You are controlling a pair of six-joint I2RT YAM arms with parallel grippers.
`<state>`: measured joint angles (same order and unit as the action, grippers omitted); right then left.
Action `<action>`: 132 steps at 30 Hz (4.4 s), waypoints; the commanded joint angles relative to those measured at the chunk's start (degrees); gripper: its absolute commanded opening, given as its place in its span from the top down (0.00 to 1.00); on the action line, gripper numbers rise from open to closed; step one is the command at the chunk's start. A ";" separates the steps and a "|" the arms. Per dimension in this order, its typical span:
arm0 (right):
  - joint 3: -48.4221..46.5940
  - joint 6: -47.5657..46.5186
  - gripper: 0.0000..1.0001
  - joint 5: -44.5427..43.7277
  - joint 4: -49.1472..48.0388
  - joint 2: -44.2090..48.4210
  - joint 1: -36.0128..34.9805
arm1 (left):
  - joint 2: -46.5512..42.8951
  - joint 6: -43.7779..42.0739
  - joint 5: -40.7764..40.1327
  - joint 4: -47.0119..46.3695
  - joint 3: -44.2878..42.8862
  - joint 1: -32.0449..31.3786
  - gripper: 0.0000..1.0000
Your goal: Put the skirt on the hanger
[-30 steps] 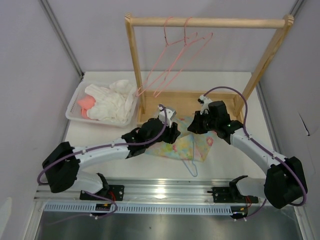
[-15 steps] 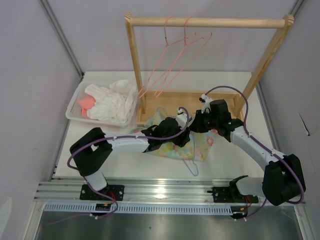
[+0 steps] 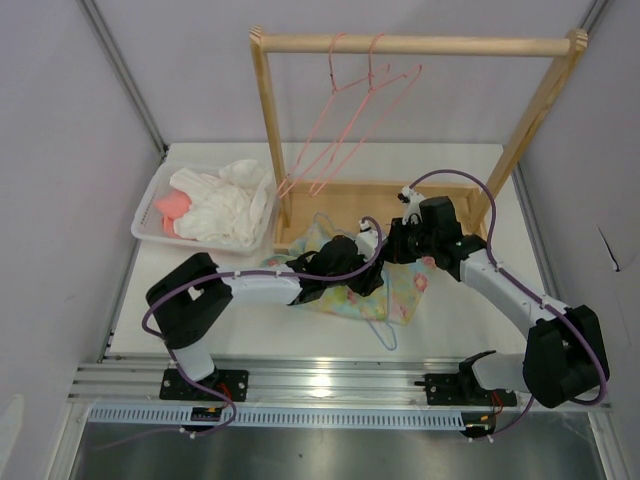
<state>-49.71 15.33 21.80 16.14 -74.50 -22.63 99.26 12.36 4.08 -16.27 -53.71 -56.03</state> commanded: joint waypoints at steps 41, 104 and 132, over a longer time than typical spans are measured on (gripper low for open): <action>-3.55 -1.62 1.00 -5.81 1.88 -1.09 1.98 | -5.03 0.29 9.46 -6.49 6.58 1.01 1.00; -5.74 -6.89 1.00 -6.51 3.19 1.99 -13.49 | -48.55 43.20 -52.36 31.77 24.17 -6.74 0.76; -3.82 -7.33 1.00 -15.57 5.66 -1.17 -21.66 | -67.18 47.95 -38.36 37.47 34.47 1.19 0.61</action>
<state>-53.17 9.39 9.52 21.21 -73.52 -42.00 34.20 65.08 -35.03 24.38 -18.28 -55.09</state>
